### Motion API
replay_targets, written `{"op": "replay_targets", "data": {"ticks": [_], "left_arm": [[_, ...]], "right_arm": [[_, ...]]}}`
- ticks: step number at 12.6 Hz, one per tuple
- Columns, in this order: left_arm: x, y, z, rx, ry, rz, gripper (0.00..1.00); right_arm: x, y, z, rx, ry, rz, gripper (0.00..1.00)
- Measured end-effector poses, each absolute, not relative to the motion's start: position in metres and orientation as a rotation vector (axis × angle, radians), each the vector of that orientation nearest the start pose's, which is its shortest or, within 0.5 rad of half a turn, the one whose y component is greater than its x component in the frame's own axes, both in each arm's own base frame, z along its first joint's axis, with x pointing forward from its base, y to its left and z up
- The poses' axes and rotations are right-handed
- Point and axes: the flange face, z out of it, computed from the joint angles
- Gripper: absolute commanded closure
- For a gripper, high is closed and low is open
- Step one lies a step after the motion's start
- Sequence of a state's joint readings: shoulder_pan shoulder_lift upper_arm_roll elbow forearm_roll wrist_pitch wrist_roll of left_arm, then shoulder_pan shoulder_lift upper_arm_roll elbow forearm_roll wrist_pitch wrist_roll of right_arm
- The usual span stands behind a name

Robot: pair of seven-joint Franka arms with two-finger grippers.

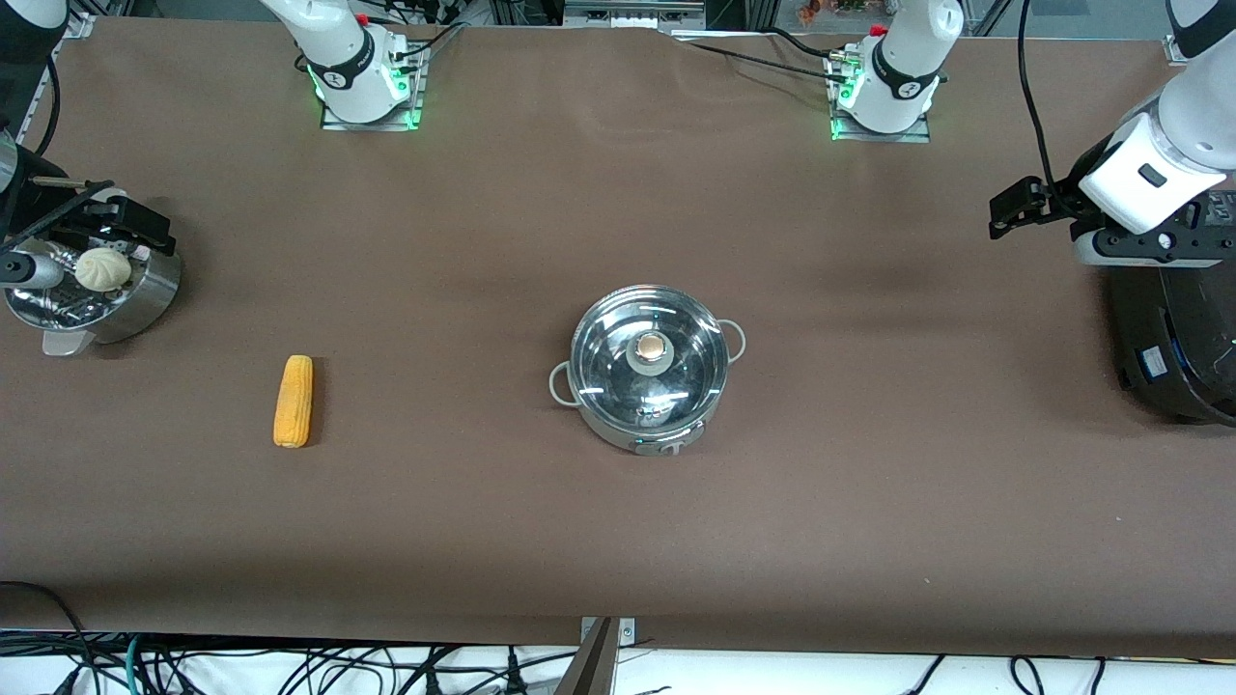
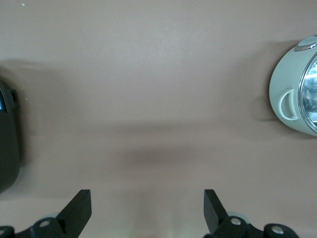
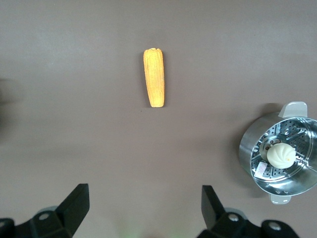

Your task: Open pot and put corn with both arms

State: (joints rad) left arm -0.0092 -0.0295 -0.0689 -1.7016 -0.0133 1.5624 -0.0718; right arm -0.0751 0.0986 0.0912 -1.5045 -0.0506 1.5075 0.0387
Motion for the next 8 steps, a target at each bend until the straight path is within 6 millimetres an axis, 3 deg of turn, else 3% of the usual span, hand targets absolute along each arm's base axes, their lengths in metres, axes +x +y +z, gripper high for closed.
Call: {"op": "replay_targets", "data": {"ticks": [8], "left_arm": [[0.5382, -0.044, 0.5826, -3.141, 0.009, 0.157, 0.0]], "right_arm": [[0.5771, 0.002, 0.5948, -3.171, 0.038, 0.149, 0.0]]}}
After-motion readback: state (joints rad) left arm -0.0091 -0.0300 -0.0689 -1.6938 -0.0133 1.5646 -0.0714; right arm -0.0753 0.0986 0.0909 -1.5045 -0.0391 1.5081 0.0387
